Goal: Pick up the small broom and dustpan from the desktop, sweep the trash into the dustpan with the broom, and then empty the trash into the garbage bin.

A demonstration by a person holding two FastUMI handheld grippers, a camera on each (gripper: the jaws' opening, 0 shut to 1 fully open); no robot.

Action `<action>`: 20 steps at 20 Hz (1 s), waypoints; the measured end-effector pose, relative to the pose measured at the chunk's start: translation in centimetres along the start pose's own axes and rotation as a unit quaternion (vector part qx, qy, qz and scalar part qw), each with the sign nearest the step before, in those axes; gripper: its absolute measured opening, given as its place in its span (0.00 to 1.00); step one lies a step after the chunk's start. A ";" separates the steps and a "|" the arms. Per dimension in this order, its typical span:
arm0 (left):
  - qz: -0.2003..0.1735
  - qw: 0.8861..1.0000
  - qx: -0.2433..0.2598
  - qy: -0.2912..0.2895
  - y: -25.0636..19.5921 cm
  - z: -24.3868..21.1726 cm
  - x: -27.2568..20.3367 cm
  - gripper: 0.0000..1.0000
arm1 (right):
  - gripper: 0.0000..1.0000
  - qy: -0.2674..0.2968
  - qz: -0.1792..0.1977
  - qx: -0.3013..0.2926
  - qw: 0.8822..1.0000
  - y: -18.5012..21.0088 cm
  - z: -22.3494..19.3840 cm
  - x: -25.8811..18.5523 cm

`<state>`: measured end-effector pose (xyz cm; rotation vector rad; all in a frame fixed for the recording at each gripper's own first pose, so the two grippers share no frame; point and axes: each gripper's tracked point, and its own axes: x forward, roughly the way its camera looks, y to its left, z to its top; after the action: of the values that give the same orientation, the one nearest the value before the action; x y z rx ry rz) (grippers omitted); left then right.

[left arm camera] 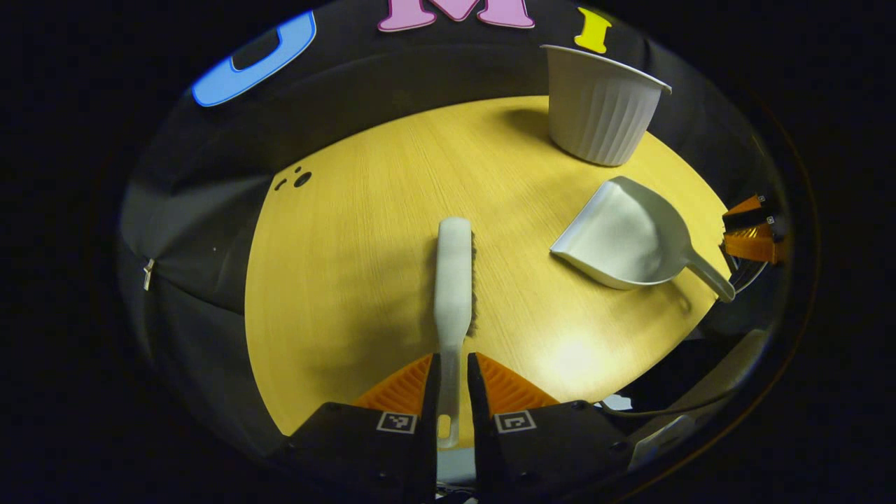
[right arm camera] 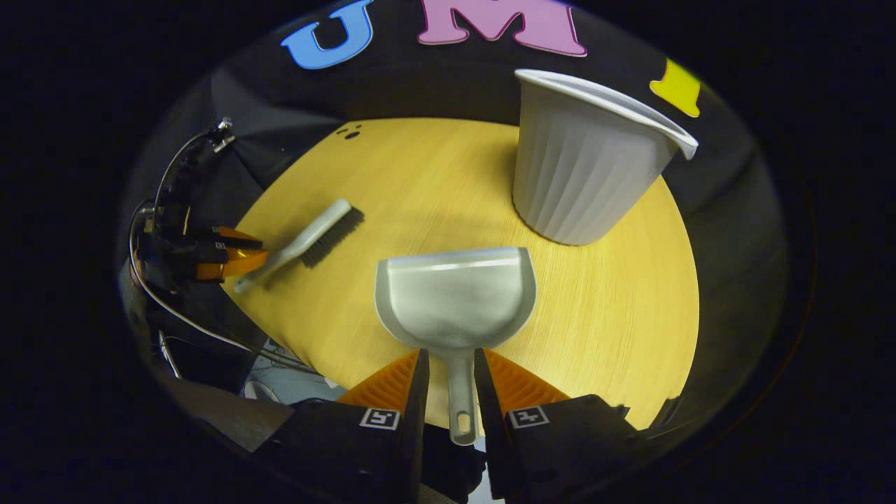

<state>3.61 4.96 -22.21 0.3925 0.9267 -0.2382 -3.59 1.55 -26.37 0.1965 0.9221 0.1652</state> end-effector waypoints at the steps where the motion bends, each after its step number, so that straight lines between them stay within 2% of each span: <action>1: 0.004 1.000 0.000 -0.016 0.1 0.6 -1.0 0.26 | 0.41 -0.021 0.003 0.002 1.000 0.4 1.0 -0.8; 4: 0.013 0.995 -0.019 -0.092 0.3 3.5 -3.9 0.26 | 0.41 -0.088 -0.003 -0.001 0.996 1.0 3.9 -3.2; 5: 0.006 0.992 -0.030 -0.125 -0.2 4.5 -4.9 0.26 | 0.41 -0.112 -0.006 -0.001 0.994 1.3 5.1 -4.1; 8: -0.016 0.975 -0.062 -0.215 -1.2 7.2 -8.2 0.26 | 0.41 -0.180 -0.007 -0.005 0.984 2.5 8.5 -6.6; 11: -0.009 0.957 -0.079 -0.278 -1.2 9.1 -10.9 0.23 | 0.41 -0.223 -0.013 -0.020 0.975 2.8 10.2 -8.2; 15: 0.004 0.943 -0.087 -0.320 -2.5 10.6 -14.1 0.23 | 0.41 -0.244 0.002 -0.041 0.969 3.4 12.0 -9.5; 17: 0.027 0.942 -0.091 -0.322 -2.9 10.4 -15.1 0.23 | 0.41 -0.244 0.015 -0.056 0.968 3.4 12.2 -9.4; 18: 0.039 0.942 -0.094 -0.321 -3.2 10.4 -15.4 0.18 | 0.41 -0.243 0.020 -0.064 0.968 3.3 12.6 -9.5; 19: 0.052 0.941 -0.097 -0.321 -3.3 10.3 -15.7 0.23 | 0.41 -0.242 0.025 -0.071 0.967 3.3 12.7 -9.5; 20: 0.064 0.940 -0.102 -0.320 -3.4 10.1 -15.7 0.23 | 0.41 -0.241 0.034 -0.074 0.967 3.3 12.6 -9.6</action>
<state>0.64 -1.91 -4.75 0.1592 0.2770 -0.1337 0.60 1.37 -10.75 0.1216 0.4172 0.2370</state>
